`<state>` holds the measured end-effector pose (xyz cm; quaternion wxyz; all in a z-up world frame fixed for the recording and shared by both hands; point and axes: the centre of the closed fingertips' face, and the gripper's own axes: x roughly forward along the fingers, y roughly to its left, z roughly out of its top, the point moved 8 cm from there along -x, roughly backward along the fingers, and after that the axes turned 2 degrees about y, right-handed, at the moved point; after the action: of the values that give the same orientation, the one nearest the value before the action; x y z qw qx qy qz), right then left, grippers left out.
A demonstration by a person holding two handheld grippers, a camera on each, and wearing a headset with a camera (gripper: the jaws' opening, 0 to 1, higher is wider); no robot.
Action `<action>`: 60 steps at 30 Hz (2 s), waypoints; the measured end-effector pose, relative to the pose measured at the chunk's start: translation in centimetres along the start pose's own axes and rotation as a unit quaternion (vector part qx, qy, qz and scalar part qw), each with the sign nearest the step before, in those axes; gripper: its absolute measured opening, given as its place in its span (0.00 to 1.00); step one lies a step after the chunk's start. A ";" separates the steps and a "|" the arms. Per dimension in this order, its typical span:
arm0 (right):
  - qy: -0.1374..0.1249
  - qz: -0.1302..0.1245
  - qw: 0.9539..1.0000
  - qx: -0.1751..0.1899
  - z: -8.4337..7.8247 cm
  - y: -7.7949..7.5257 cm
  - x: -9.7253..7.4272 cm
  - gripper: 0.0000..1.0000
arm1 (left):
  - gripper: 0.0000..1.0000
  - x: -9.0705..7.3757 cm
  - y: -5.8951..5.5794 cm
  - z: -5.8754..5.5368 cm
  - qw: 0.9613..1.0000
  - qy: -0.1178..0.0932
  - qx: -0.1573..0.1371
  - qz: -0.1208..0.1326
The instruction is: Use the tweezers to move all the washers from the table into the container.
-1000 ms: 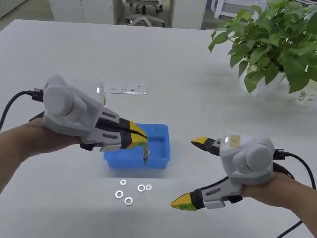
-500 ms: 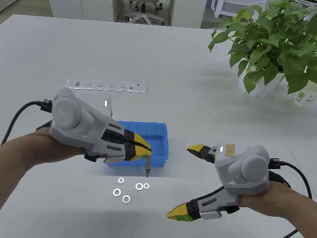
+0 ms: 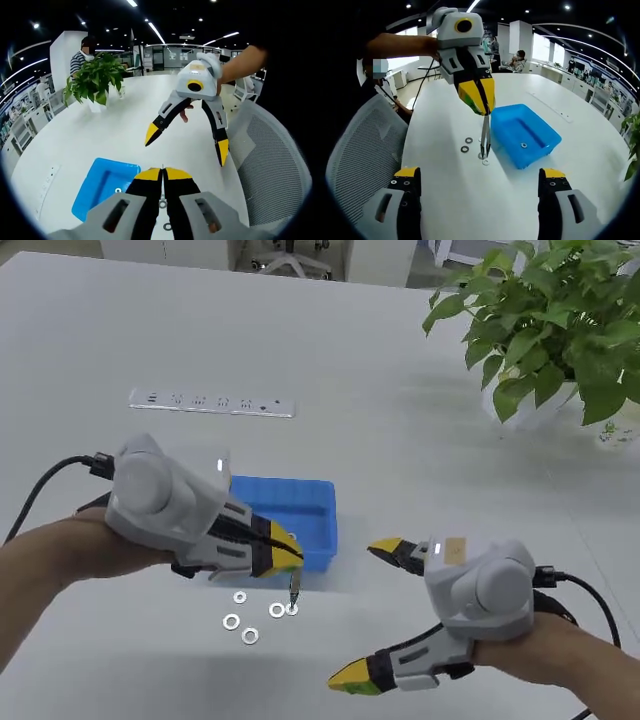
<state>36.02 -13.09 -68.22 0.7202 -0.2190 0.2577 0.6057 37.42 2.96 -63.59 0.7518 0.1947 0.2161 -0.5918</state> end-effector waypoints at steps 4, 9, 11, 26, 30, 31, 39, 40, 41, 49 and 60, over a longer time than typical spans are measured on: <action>0.001 0.002 1.000 0.004 -0.1 0.1 0.1 0.98 | 0.05 0.4 0.0 -0.5 1.000 0.005 0.000 -0.005; 0.005 0.004 1.000 0.006 -0.3 0.2 0.2 0.98 | 0.05 0.6 0.0 -0.8 1.000 0.004 -0.003 -0.008; 0.006 0.005 1.000 0.007 -0.4 0.2 0.2 0.97 | 0.05 0.6 0.1 -0.9 1.000 0.004 -0.002 -0.008; 0.008 0.013 1.000 0.003 -0.2 0.4 0.7 0.95 | 0.05 0.8 -0.1 -1.1 1.000 -0.004 -0.003 -0.013; 0.010 0.020 1.000 -0.015 -0.1 0.4 1.0 0.90 | 0.05 0.7 -0.1 -1.2 1.000 -0.003 -0.001 -0.016; 0.009 0.021 1.000 -0.021 0.0 0.3 1.0 0.89 | 0.05 0.7 -0.1 -1.2 1.000 -0.002 0.000 -0.015; 0.000 0.036 0.998 -0.060 0.7 -0.3 1.7 0.71 | 0.05 0.8 -0.2 -1.1 1.000 0.001 0.006 -0.024; 0.001 0.037 0.997 -0.061 0.7 -0.4 1.8 0.69 | 0.05 0.8 -0.2 -1.0 1.000 0.001 0.005 -0.025; 0.001 0.040 0.997 -0.066 0.8 -0.4 2.0 0.67 | 0.05 0.8 -0.3 -1.0 1.000 0.002 0.006 -0.025; 0.007 0.064 0.994 -0.088 1.2 -0.9 3.4 0.42 | 0.05 0.8 -0.2 -0.9 1.000 0.006 0.005 -0.021; 0.018 0.082 0.990 -0.113 1.7 -1.6 5.1 0.26 | 0.05 0.8 -0.2 -0.9 1.000 0.012 0.006 -0.026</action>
<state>38.43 -8.38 -70.12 0.6339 -0.2882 0.2174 0.6840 37.34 2.80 -64.83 0.7325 0.2001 0.2264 -0.6100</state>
